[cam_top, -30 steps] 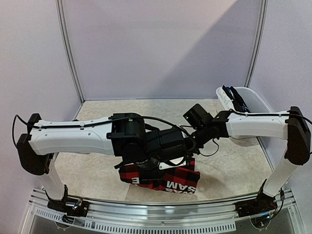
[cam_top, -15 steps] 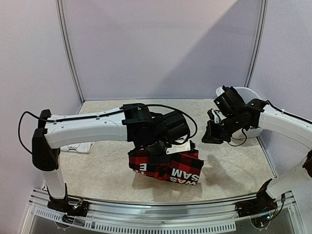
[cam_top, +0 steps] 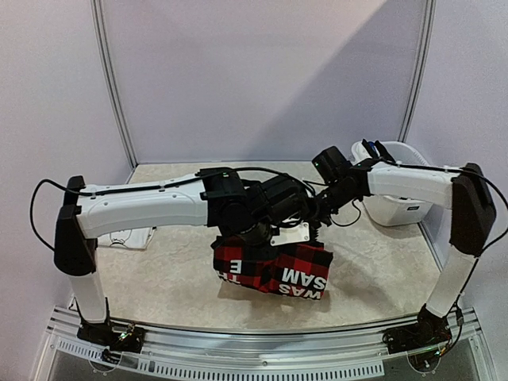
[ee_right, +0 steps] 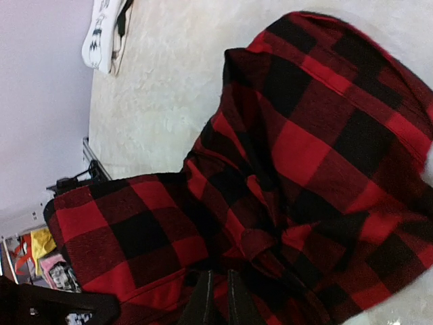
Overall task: Fold and stack the mixed laundry pile
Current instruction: Fold the 2/3-rectangle-folded shirt at the center of the board.
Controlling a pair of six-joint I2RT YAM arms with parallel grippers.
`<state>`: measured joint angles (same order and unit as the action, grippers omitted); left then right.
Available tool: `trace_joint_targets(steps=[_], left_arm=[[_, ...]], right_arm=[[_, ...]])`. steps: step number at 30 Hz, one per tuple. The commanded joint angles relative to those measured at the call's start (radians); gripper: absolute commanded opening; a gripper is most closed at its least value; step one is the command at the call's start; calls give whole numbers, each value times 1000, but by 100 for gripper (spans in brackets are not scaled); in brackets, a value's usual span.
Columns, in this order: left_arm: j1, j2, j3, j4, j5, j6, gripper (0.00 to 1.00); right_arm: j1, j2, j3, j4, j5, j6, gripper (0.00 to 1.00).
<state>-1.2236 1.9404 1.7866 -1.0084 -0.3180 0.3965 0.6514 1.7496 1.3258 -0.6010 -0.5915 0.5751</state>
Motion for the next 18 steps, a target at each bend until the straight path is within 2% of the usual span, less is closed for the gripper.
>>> trace_joint_targets(steps=[1, 5, 9, 14, 18], left_arm=[[-14, -116, -55, 2, -10, -18, 0], [-44, -159, -90, -16, -31, -68, 0], [-83, -176, -99, -45, -63, -110, 0], [-128, -194, -82, -100, -102, -153, 0], [-153, -198, -53, -141, -131, -170, 0]], right_arm=[[5, 132, 50, 24, -240, -129, 6], [83, 213, 63, -10, -315, -189, 2], [183, 257, 42, -11, -317, -207, 0], [271, 207, -78, 135, -329, -96, 0], [330, 162, -115, 183, -333, -29, 0]])
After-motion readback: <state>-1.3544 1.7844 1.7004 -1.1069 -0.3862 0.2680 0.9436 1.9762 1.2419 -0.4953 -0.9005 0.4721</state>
